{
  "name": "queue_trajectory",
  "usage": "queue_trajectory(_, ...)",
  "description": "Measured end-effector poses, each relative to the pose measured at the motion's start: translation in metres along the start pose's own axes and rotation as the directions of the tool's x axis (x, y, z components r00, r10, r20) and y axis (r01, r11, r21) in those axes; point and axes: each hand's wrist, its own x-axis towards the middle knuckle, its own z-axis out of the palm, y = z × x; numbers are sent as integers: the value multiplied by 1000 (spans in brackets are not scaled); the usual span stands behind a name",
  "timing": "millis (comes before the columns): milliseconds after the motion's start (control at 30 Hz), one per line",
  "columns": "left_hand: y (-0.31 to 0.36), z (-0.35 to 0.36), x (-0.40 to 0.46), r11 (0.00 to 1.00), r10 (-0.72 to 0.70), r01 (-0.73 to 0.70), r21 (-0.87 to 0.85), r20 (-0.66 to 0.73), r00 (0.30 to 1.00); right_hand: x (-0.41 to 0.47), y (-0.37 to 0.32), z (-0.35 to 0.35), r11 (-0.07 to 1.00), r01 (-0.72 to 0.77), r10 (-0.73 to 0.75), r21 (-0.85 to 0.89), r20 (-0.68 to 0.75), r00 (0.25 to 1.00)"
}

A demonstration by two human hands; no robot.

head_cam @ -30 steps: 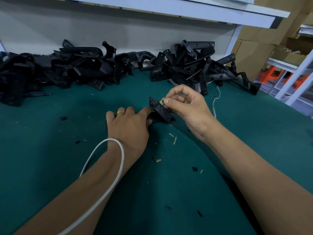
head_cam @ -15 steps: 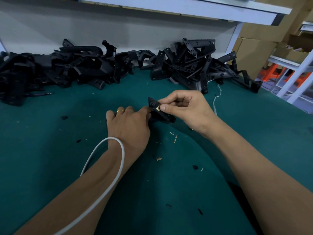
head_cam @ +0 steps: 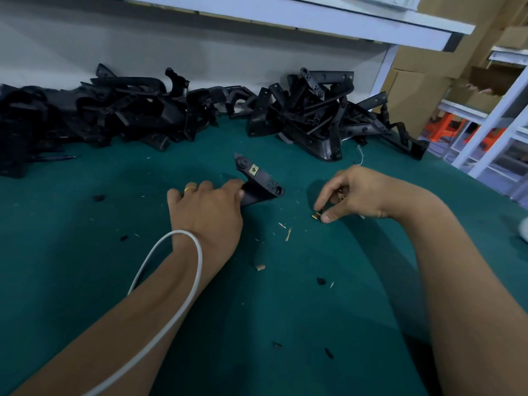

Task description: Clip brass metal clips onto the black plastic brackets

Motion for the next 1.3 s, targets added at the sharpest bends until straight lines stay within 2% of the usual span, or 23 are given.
queue_trajectory(100,1,0,1,1000,-2,2,-5,0,1000,1,-5,2,996,48,-51,-69,-45,998)
queue_trajectory(267,0,0,1,1000,-6,6,-4,11,1000,1,-17,17,993,117,-117,30,-4,993)
queue_trajectory(467,0,-1,1,1000,-11,11,0,23,1000,13,-24,34,987,143,-154,-71,-185,971)
queue_trajectory(733,1,-2,1,1000,-22,22,-5,41,999,23,-17,45,945,256,-191,204,-291,937)
queue_trajectory(833,1,-3,1,1000,-23,23,2,42,999,25,-24,48,839,344,-169,421,-399,901)
queue_trajectory(933,2,-3,1,1000,-21,21,11,35,999,25,-35,53,629,446,-150,637,-462,874)
queue_trajectory(1033,2,-3,1,1000,-20,20,16,27,999,25,-45,62,472,456,-112,755,-461,880)
queue_trajectory(1200,2,-3,2,1000,-20,19,14,26,999,26,-53,72,362,339,-74,869,-335,939)
queue_trajectory(1300,1,-1,2,1000,-22,22,9,32,999,26,-54,74,365,303,-106,880,-284,953)
